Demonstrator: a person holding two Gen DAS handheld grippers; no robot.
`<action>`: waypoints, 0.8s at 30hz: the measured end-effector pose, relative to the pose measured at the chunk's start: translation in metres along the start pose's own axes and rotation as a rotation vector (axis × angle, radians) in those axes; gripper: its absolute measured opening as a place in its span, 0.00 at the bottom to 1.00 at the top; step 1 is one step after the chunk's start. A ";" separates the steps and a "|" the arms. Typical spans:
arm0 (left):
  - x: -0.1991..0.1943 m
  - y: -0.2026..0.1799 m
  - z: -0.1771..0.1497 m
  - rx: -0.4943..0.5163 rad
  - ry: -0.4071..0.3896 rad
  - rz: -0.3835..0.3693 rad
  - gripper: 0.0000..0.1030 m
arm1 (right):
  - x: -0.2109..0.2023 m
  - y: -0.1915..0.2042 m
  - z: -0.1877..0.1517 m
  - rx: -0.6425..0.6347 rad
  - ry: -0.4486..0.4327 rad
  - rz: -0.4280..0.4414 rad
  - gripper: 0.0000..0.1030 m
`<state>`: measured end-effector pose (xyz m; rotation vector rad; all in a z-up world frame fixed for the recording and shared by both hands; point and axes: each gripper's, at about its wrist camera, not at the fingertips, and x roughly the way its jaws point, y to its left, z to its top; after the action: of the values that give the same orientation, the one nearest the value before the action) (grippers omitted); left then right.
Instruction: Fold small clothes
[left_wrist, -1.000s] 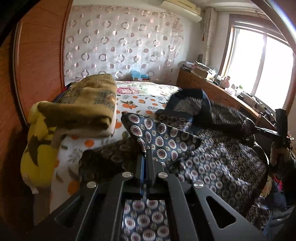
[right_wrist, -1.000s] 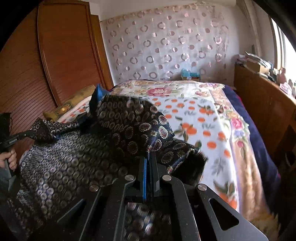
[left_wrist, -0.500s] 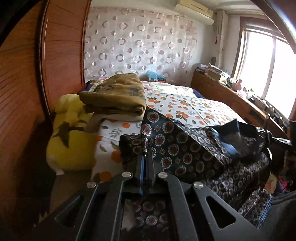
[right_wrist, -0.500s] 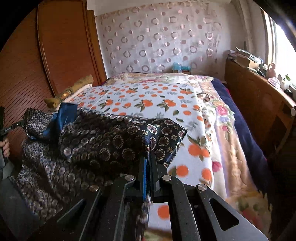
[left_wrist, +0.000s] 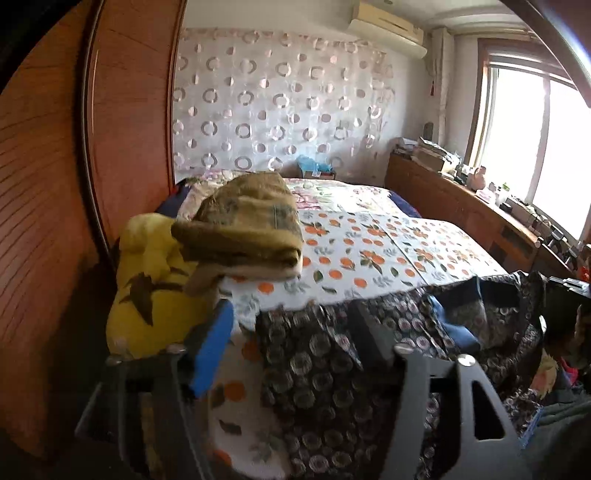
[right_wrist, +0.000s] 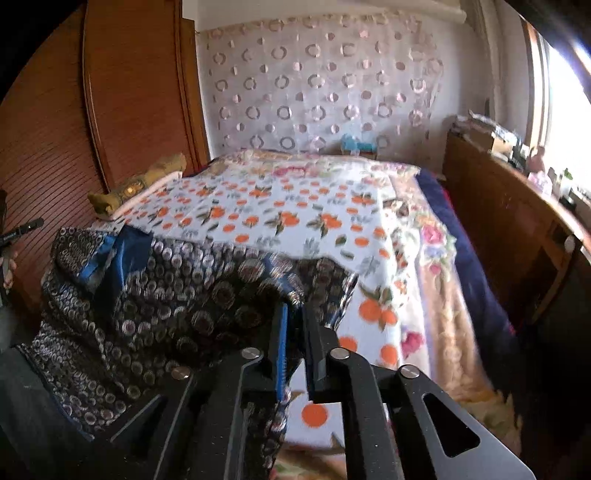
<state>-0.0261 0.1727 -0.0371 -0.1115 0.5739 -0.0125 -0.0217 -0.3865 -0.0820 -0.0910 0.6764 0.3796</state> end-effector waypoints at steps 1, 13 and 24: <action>0.005 0.001 0.005 0.009 -0.001 0.011 0.64 | -0.001 -0.001 0.002 0.000 -0.007 -0.007 0.22; 0.085 0.015 0.016 0.041 0.155 0.022 0.64 | 0.058 -0.008 0.023 -0.003 0.031 -0.039 0.44; 0.109 0.017 -0.013 0.038 0.297 0.002 0.64 | 0.091 -0.017 0.027 0.013 0.136 -0.011 0.44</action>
<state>0.0580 0.1836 -0.1089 -0.0727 0.8703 -0.0382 0.0652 -0.3687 -0.1188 -0.1094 0.8121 0.3603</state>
